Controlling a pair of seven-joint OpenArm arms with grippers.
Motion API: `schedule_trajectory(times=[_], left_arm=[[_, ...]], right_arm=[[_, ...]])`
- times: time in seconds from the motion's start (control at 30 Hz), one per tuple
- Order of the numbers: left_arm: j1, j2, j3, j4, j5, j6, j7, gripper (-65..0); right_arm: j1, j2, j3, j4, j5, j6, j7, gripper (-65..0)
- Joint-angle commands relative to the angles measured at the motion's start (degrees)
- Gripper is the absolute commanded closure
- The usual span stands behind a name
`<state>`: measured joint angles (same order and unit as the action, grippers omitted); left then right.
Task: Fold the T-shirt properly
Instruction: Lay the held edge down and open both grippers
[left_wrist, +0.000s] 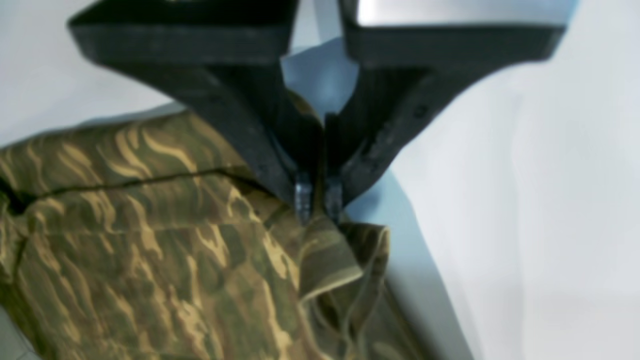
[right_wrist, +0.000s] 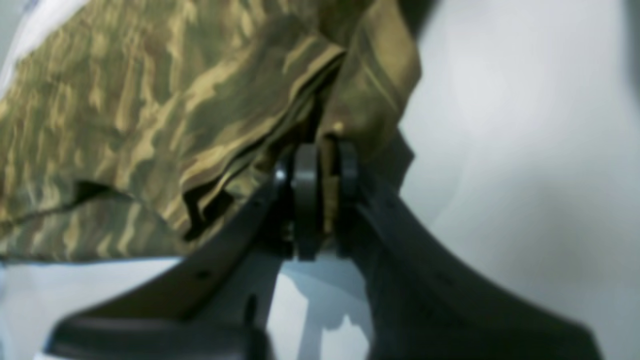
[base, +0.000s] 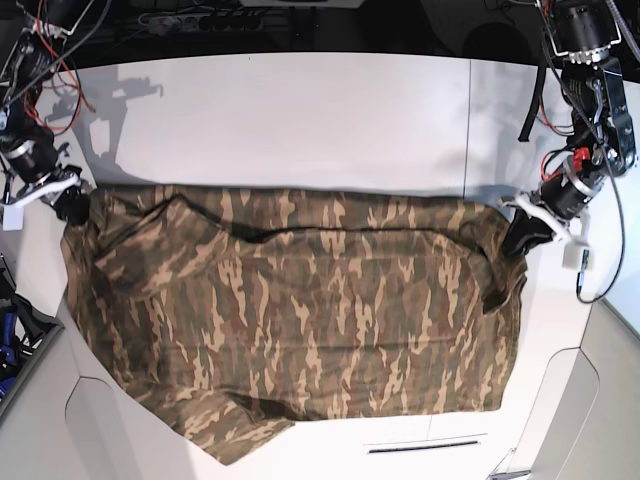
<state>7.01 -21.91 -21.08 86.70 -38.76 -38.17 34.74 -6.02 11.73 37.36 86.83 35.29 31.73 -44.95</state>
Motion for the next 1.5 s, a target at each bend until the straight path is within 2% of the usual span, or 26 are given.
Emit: schedule_trajectory(times=[0.0, 0.17, 0.37, 0.6, 0.77, 1.0, 1.17, 1.47], left_arm=[[0.0, -1.0, -0.5, 2.6, -1.3, -0.7, -0.8, 0.0], [4.9, -1.0, -2.4, 9.2, -1.3, -0.6, 1.7, 0.0], [9.7, -1.0, -8.7, 11.5, -1.5, -0.7, 1.8, 0.0], [14.8, -0.9, -11.7, 11.5, -7.3, -0.7, 4.9, 0.0], [17.9, -0.9, -11.7, 11.5, -10.7, -1.8, 5.0, 0.0], [20.0, -0.7, -12.0, 11.5, -12.7, -1.8, 5.8, 0.0], [20.3, -0.7, -12.1, 11.6, -16.2, -1.8, 9.9, 0.0], [25.4, -0.6, -14.8, 14.9, -18.9, -1.8, 10.1, 0.0]], right_arm=[[-0.3, 1.0, 0.2, 2.1, 1.7, 0.5, 1.2, 0.0], [-6.2, 0.9, 0.2, 7.2, 3.7, 0.5, 0.8, 0.0], [-10.0, 1.0, 1.5, 9.9, 4.1, 0.5, -1.9, 0.0], [-13.7, 1.0, 5.4, 9.9, 10.4, 1.3, -4.6, 0.0], [-16.0, 1.0, 7.1, 9.9, 13.7, 1.3, -6.4, 0.0], [-17.7, 1.0, 8.5, 9.9, 13.8, 1.3, -8.2, 0.0], [-17.7, 0.9, 10.4, 9.9, 13.8, 1.3, -9.8, 0.0], [-17.7, 1.0, 11.9, 9.9, 13.8, 1.3, -11.3, 0.0]])
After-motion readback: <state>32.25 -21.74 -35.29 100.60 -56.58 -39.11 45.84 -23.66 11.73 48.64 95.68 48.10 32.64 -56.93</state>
